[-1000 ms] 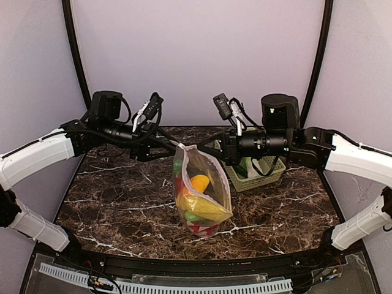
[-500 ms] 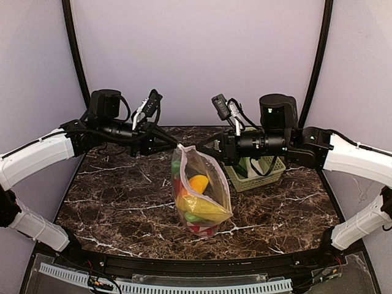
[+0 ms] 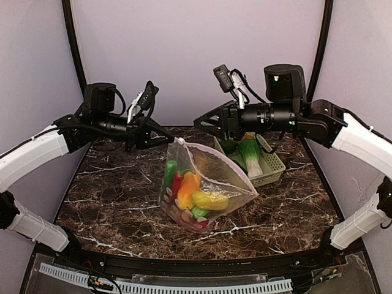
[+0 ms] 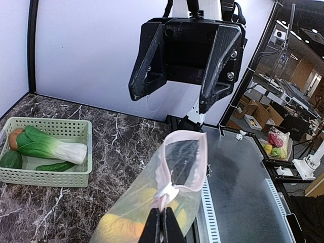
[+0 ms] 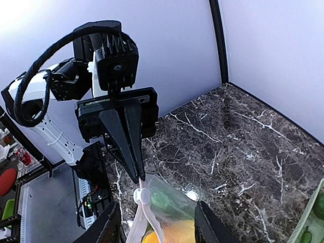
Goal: Place the food in the zip-top bag and seal the zipper
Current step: Pass from the right arm to the left, then zip the zipper on the zipper food storage bag.
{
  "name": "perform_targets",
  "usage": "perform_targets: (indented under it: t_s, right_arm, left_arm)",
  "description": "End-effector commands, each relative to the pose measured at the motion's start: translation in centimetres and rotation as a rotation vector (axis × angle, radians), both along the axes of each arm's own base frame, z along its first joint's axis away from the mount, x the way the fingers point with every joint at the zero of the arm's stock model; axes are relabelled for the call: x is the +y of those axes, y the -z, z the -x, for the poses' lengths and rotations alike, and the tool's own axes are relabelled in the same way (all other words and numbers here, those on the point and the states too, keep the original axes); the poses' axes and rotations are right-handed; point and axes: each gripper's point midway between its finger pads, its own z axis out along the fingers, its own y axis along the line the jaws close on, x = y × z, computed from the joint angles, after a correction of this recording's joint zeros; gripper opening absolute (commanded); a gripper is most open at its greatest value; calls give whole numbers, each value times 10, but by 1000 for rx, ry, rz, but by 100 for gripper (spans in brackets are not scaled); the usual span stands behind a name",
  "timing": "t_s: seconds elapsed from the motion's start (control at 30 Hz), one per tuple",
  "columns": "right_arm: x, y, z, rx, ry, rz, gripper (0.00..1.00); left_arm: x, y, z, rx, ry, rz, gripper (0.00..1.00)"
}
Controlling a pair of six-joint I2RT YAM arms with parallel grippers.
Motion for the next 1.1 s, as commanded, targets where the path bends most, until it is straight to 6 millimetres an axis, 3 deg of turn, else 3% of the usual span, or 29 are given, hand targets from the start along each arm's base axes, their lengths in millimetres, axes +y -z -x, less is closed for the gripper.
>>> perform_targets:
  t_s: [0.0, 0.47, 0.8, 1.07]
  right_arm:
    - [-1, 9, -3, -29, -10, 120, 50]
    - [36, 12, 3, -127, -91, 214, 54]
    - [50, 29, -2, -174, -48, 308, 46]
    - [53, 31, -3, -198, -58, 324, 31]
  left_arm:
    - [4, -35, 15, -23, 39, 49, 1]
    - [0, -30, 4, 32, 15, -29, 1]
    - [-1, -23, -2, 53, -11, -55, 1]
    - [-1, -24, -3, 53, -13, -56, 1]
